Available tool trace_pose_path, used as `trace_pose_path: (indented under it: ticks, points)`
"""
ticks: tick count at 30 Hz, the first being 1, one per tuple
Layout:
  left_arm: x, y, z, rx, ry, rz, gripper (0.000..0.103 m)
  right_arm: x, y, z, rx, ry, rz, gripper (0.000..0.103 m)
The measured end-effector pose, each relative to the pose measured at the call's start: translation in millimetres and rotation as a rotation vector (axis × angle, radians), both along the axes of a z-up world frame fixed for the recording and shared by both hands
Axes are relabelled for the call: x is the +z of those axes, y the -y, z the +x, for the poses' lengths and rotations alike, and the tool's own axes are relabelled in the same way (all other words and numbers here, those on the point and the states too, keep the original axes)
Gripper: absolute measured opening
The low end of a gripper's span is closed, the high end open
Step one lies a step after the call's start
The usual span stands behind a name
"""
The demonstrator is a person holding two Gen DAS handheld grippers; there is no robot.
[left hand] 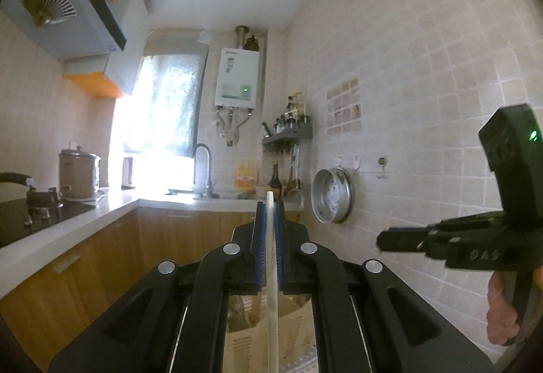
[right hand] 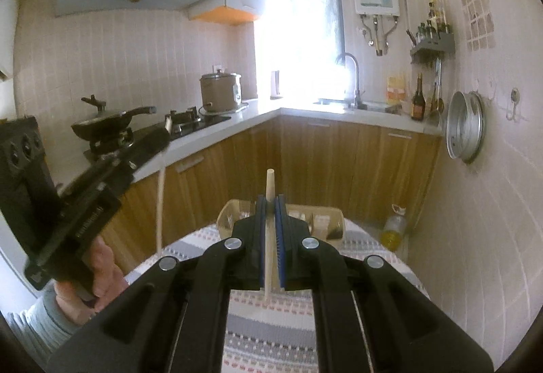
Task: Organize utensils
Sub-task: 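Carry both chopsticks over the basket and open both tools to drop them in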
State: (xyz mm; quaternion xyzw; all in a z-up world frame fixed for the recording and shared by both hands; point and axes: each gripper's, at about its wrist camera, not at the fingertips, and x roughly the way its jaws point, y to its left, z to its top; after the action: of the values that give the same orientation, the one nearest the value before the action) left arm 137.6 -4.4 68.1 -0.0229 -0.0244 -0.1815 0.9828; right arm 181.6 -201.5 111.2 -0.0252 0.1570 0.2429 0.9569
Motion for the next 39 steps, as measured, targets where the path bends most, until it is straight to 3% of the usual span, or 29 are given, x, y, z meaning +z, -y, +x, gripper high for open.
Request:
trace_pose_path:
  ticks: [13,18,27,39]
  points:
    - [19,-25,63,0.038,0.054,-0.086,0.003,36,-10,42,0.005,0.088,0.051,0.004]
    - [20,-19,92,0.039,0.079,-0.078,0.003,27,-19,64,-0.010,0.091,0.029,0.004]
    - [-2,-32,126,0.040,0.069,-0.138,0.003,12,-28,103,-0.004,0.042,0.043,0.004]
    - [-38,-41,135,0.063,-0.038,-0.149,0.004,-25,-43,117,-0.026,-0.015,-0.014,0.004]
